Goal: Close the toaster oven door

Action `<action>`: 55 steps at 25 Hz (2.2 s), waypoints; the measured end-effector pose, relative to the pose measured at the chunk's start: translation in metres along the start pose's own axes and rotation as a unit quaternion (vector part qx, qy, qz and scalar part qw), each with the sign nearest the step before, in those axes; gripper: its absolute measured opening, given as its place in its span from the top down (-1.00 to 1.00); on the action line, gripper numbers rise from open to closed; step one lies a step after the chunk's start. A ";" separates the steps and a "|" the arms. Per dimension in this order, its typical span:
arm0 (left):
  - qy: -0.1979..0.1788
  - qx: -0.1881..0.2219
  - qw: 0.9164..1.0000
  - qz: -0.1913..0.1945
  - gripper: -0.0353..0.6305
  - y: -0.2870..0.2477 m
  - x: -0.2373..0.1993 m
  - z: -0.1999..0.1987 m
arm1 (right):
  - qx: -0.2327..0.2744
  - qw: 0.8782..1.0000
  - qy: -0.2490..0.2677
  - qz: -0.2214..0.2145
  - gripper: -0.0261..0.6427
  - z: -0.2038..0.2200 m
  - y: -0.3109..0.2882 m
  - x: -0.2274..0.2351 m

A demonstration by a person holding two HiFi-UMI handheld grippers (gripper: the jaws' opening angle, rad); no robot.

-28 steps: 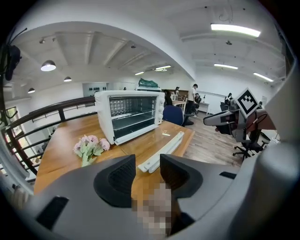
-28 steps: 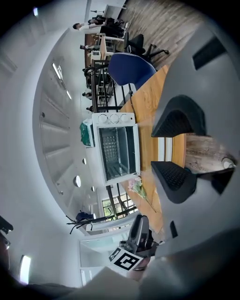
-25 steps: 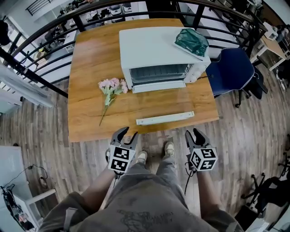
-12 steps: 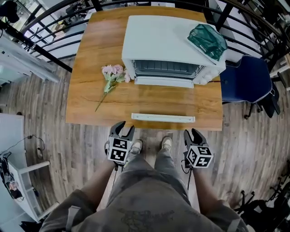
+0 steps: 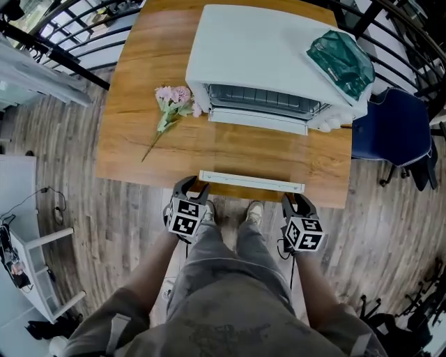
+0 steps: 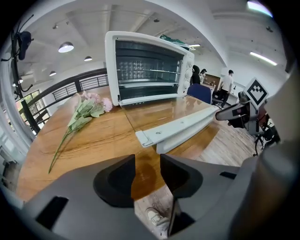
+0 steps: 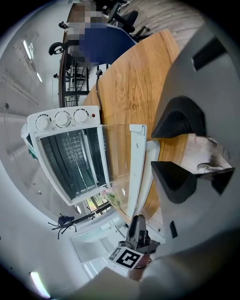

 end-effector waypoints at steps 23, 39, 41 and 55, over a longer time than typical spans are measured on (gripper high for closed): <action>0.036 0.059 0.995 0.066 0.55 0.048 0.015 -0.047 | 0.084 0.996 -0.007 -0.009 0.59 -0.057 0.036 0.012; 0.092 0.198 0.971 0.097 0.43 0.081 -0.004 -0.187 | 0.222 0.975 -0.023 0.016 0.60 -0.197 0.048 0.051; 0.096 0.204 0.970 0.095 0.45 0.078 -0.005 -0.200 | 0.218 0.976 -0.017 0.022 0.61 -0.211 0.044 0.056; 0.148 0.210 0.961 0.107 0.46 0.065 -0.017 -0.243 | 0.219 0.975 -0.038 0.033 0.61 -0.252 0.022 0.073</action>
Point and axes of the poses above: the fingertips, and each gripper's own axes: y backward along the fingers, x to its right, z out of its underside, the point moved 8 cm from there along y, backward along the fingers, and after that the axes turned 15 degrees about y, right-handed, at the moved point
